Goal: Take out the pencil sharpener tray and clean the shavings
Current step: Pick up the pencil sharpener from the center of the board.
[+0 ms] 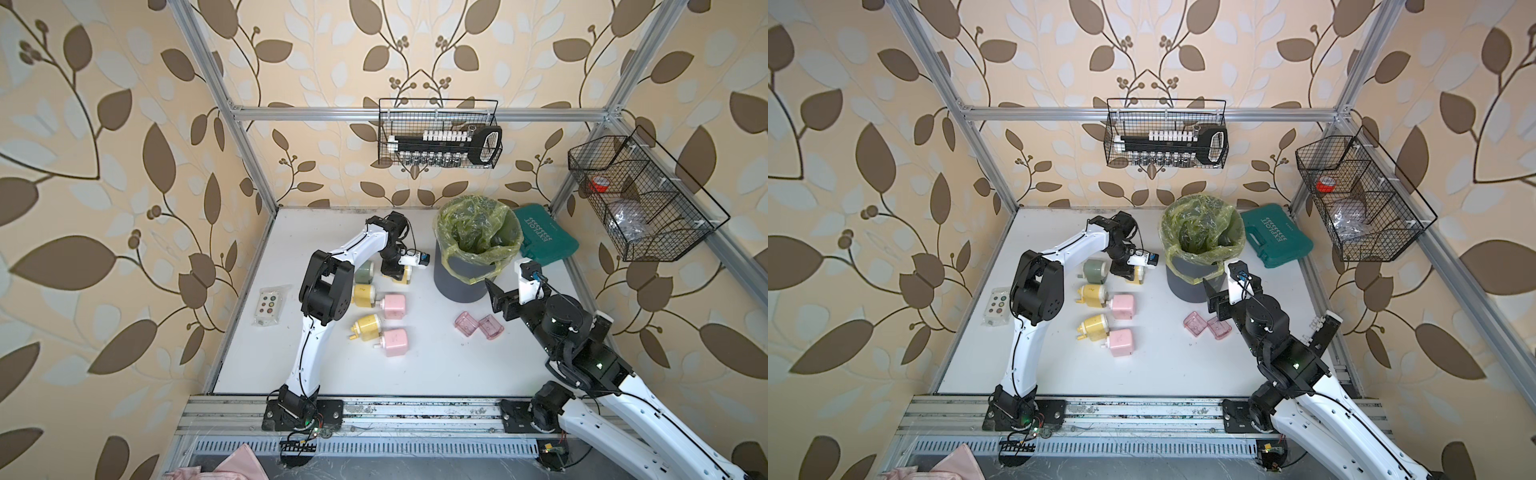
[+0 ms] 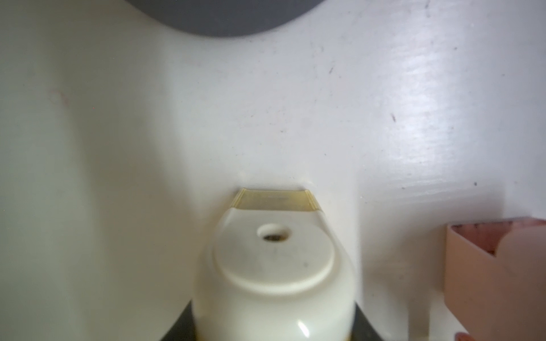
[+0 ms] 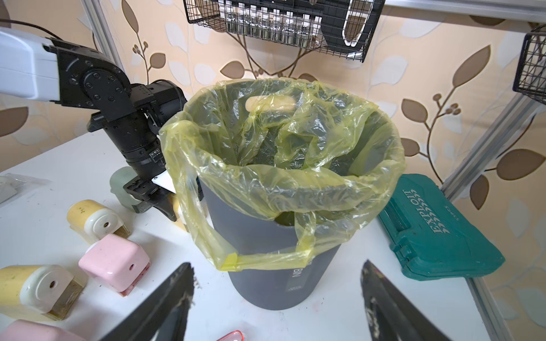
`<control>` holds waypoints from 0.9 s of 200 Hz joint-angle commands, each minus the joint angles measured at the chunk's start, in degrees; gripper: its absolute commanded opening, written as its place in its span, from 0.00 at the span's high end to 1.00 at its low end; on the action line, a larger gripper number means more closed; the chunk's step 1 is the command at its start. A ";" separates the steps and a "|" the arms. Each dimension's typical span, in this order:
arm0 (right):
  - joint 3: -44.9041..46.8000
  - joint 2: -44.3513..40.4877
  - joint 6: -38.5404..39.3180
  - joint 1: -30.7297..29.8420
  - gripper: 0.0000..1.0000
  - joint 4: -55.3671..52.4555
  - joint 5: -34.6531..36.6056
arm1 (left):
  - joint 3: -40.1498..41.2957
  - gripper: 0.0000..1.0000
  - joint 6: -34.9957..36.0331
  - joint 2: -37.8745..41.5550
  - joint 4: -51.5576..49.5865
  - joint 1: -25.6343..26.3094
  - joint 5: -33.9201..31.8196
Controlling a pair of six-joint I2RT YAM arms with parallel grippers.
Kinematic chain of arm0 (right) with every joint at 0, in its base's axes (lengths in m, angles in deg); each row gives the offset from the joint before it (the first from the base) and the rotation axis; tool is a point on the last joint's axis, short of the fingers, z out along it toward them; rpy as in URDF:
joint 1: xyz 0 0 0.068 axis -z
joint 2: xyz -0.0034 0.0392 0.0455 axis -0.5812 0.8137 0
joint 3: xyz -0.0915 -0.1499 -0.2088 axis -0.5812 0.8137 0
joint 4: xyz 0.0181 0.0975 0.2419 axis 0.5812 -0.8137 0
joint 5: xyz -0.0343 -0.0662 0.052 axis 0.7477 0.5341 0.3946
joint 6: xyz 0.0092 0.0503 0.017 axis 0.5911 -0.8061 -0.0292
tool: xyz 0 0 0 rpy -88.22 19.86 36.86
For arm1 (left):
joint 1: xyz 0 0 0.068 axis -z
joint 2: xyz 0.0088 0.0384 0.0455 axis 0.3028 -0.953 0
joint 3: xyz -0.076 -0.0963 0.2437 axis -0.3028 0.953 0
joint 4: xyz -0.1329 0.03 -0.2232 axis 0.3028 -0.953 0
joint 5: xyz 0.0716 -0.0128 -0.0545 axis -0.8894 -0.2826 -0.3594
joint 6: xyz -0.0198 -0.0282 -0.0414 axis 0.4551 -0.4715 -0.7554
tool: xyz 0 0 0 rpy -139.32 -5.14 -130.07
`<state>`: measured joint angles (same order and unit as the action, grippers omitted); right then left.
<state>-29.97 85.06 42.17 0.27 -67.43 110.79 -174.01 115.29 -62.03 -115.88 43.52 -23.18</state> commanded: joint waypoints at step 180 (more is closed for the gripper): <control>-17.56 9.83 9.01 -0.55 0.16 -12.11 -33.88 | 32.69 1.00 -10.73 50.79 5.83 2.06 16.59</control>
<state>-49.64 94.48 46.85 0.16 -79.01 89.24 -144.55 107.55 -19.17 -104.78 44.04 -16.56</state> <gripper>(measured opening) 0.839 0.481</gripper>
